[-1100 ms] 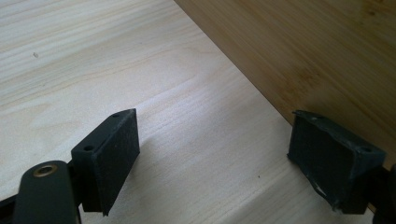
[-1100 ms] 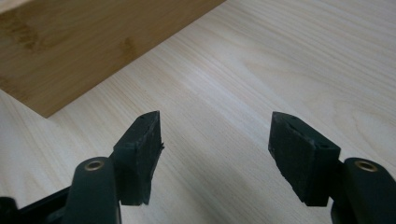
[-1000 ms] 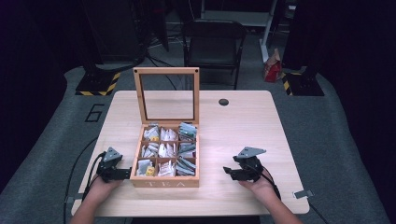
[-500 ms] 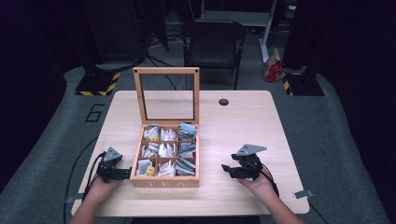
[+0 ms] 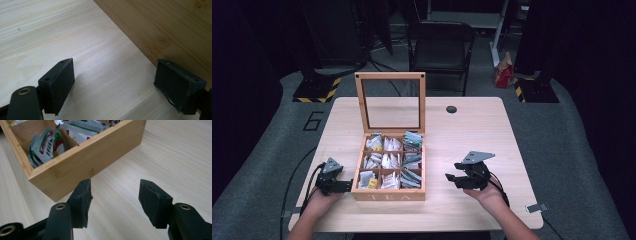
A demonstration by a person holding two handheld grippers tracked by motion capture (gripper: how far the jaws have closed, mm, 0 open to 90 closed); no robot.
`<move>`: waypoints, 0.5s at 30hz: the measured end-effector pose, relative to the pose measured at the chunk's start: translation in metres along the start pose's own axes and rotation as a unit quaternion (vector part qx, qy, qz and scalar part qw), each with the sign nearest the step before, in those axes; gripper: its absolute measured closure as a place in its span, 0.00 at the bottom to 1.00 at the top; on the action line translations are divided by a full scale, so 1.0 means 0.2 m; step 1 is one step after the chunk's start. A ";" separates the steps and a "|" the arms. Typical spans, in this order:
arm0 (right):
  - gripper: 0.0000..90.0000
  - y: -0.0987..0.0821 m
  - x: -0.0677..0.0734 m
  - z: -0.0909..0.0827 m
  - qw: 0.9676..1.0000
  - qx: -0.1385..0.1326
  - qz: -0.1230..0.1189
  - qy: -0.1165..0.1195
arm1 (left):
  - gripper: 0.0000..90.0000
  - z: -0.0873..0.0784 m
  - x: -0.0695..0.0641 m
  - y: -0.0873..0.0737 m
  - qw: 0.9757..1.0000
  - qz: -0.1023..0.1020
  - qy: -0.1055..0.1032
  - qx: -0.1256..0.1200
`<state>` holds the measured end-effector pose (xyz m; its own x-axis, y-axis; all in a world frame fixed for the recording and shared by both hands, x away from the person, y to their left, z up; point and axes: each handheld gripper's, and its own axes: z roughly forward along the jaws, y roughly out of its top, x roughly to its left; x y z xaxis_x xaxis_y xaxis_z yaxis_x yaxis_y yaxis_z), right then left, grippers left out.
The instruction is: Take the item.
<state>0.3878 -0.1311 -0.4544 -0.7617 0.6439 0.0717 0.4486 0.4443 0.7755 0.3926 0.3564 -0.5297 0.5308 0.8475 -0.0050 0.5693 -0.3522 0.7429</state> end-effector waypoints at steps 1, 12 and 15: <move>0.49 0.02 0.01 0.00 1.000 -0.001 0.001 0.007 | 0.18 0.00 0.00 0.00 1.000 0.000 0.000 0.000; 0.50 0.13 0.07 -0.01 1.000 -0.001 -0.014 0.024 | 0.18 0.00 0.00 0.00 1.000 0.000 0.000 0.000; 0.52 0.16 0.09 -0.01 0.999 -0.003 -0.019 0.026 | 0.18 0.00 0.00 0.00 1.000 0.000 0.000 0.000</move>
<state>0.3875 -0.1070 -0.4270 -0.8023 0.5923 0.0745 0.4155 0.4645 0.7821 0.3926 0.3564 -0.5297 0.5311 0.8473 -0.0045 0.5692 -0.3528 0.7427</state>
